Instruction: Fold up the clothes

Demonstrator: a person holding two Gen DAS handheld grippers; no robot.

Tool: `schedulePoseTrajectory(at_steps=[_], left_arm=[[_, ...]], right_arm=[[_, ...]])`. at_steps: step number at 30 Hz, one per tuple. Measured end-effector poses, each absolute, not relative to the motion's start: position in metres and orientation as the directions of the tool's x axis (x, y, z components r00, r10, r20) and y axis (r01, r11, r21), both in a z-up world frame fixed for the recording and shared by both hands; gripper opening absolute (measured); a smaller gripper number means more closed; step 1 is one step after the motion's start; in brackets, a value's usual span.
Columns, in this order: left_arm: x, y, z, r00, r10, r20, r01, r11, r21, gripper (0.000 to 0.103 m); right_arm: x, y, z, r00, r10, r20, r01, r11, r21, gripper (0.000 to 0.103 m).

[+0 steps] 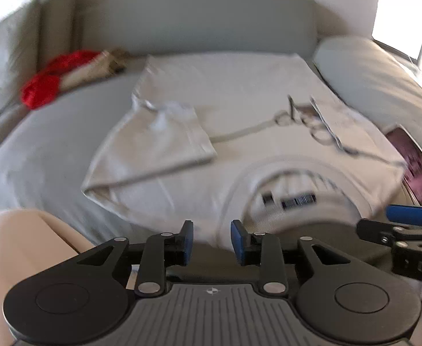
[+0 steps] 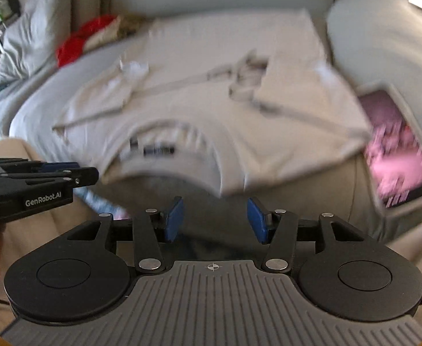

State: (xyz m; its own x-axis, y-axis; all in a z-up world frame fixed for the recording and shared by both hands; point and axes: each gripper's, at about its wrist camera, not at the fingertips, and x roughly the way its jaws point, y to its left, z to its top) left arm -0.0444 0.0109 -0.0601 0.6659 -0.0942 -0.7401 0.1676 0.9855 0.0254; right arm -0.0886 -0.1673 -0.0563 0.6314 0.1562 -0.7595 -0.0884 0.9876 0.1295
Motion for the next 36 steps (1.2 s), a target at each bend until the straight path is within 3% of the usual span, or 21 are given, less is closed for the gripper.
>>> schedulePoseTrajectory(at_steps=[4,36], left_arm=[[-0.043,0.012,-0.063,0.660,-0.087,-0.746,0.152,0.988,0.019,0.033],[-0.041,0.012,-0.069,0.644,-0.070,-0.762,0.149,0.988,0.036,0.037]], right_arm=[[-0.090,-0.165,-0.050,0.672,0.171,-0.721,-0.106,0.985,0.135,0.058],[-0.091,-0.162,-0.058,0.637,0.195,-0.745,-0.102,0.980,0.170,0.059]])
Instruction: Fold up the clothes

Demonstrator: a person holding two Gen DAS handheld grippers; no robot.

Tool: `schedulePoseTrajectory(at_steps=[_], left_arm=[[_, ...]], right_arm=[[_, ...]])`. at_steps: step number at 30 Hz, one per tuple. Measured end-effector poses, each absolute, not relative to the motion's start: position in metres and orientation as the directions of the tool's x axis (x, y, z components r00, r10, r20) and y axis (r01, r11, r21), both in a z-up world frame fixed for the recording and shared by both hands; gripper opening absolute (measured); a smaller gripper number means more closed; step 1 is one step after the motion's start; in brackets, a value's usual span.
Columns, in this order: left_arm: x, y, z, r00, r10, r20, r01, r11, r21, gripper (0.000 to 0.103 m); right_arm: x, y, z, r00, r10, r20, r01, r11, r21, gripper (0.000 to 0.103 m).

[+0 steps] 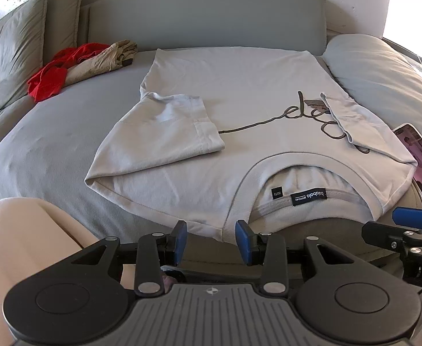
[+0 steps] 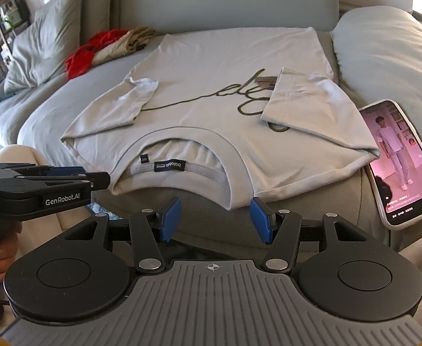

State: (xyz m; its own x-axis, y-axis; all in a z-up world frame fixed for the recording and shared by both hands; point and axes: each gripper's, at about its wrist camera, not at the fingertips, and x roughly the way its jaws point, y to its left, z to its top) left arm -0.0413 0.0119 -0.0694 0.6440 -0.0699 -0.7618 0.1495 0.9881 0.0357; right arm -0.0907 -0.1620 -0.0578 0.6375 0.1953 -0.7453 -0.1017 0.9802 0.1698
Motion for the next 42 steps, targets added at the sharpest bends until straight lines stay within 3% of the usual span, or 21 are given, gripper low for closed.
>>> schedulePoseTrajectory(at_steps=[21,42], left_arm=[[-0.013,0.023,-0.064,0.701,0.004,-0.713,0.054,0.997,0.059,0.037],[-0.019,0.016,-0.082,0.641,0.021,-0.768,0.095,0.990,0.107,0.037]], right_arm=[[-0.065,-0.164,-0.045,0.720,0.134,-0.681,-0.082,0.991,0.109,0.058],[-0.054,-0.153,-0.074,0.609,0.058,-0.791,-0.065,0.998,0.023,0.061]])
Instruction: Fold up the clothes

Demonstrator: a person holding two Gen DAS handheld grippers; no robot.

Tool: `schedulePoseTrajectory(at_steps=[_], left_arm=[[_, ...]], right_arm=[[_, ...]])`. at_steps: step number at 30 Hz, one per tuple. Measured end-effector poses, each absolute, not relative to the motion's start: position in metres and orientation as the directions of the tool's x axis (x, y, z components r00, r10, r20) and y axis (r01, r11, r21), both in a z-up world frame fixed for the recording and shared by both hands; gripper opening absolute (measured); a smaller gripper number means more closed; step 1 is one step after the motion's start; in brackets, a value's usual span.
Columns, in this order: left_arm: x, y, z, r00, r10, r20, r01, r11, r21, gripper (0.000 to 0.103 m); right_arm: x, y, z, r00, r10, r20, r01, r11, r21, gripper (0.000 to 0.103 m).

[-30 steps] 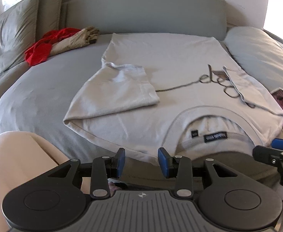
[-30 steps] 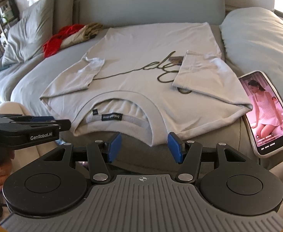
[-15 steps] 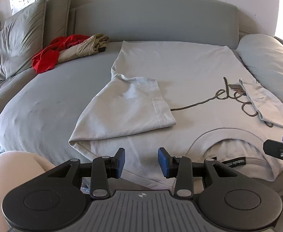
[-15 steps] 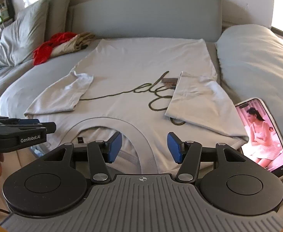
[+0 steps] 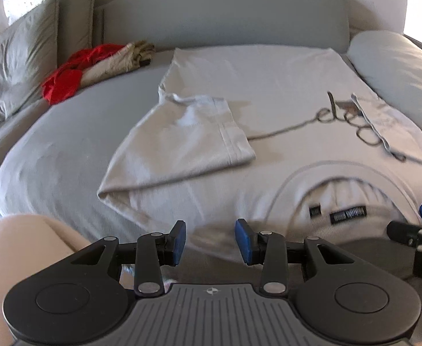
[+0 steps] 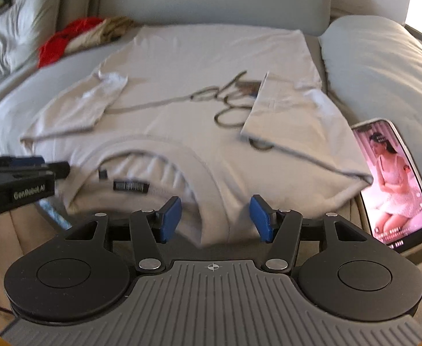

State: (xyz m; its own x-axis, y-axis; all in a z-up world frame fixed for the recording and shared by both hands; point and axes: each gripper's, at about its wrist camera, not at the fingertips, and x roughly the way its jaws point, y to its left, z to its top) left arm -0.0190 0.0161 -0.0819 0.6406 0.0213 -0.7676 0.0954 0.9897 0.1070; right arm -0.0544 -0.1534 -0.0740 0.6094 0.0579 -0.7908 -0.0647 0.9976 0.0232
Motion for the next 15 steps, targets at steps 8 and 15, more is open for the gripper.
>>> schedulePoseTrajectory(at_steps=[8,15], left_arm=[[-0.035,0.010,-0.080,0.542,-0.022,-0.840,0.167,0.982,0.082,0.038],[-0.038,0.008,-0.061,0.601,-0.016,-0.799,0.152,0.984,0.095,0.039]], right_arm=[[-0.079,-0.159,-0.083,0.467,0.171,-0.867,-0.070,0.985,0.156,0.060],[-0.092,-0.158,-0.053,0.597,0.170,-0.784,-0.105,0.985,0.134,0.063]])
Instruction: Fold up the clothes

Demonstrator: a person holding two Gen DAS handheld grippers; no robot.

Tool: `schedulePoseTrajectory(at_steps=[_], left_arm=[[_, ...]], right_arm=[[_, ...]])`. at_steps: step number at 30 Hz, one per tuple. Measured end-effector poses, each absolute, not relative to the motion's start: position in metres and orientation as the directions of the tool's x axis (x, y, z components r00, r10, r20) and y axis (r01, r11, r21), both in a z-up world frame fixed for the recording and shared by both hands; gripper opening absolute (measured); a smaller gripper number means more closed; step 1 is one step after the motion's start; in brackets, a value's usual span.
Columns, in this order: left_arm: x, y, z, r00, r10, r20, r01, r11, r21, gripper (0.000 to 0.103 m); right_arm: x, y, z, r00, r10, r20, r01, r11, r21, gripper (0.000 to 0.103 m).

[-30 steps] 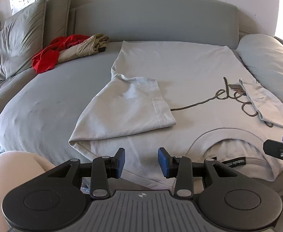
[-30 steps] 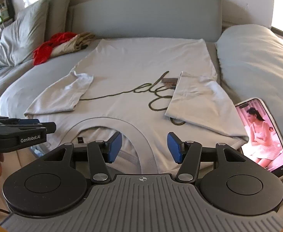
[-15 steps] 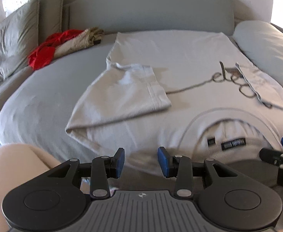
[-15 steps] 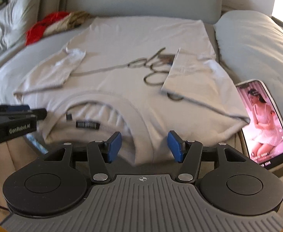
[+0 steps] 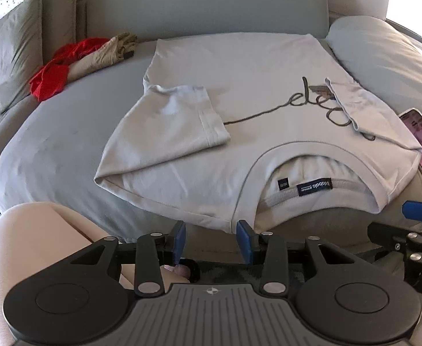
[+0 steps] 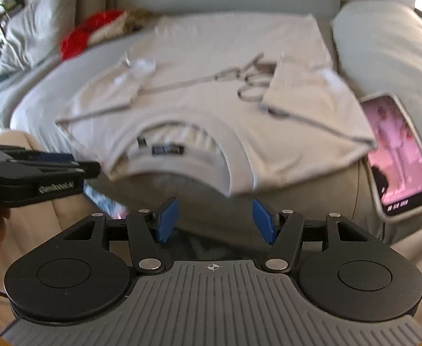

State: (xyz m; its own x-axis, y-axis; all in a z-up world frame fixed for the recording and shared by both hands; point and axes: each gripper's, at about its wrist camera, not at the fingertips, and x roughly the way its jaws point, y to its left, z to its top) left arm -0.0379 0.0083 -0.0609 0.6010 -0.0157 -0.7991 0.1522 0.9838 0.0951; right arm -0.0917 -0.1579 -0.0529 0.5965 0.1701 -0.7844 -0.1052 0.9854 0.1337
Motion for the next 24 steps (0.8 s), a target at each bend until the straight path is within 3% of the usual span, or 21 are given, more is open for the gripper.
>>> schedulePoseTrajectory(at_steps=[14,20,22,24], left_arm=[[-0.034,0.010,-0.054,0.609,-0.023,-0.793,0.146,0.986,0.084,0.039],[-0.014,0.021,0.006,0.706,-0.091,-0.702,0.185,0.981,0.059,0.038],[-0.001,0.031,0.033,0.747,-0.110,-0.656,0.180,0.983,0.039,0.040],[0.014,0.040,0.058,0.780,-0.123,-0.614,0.170,0.985,0.017,0.048]], right_arm=[[-0.091,-0.159,-0.038,0.648,0.209,-0.733,-0.124,0.978,0.169,0.063],[-0.076,-0.171,0.006,0.681,0.274,-0.679,-0.166,0.961,0.221,0.063],[-0.065,-0.180,0.037,0.710,0.296,-0.639,-0.184,0.954,0.238,0.068],[-0.054,-0.190,0.068,0.742,0.301,-0.599,-0.197,0.952,0.234,0.083]])
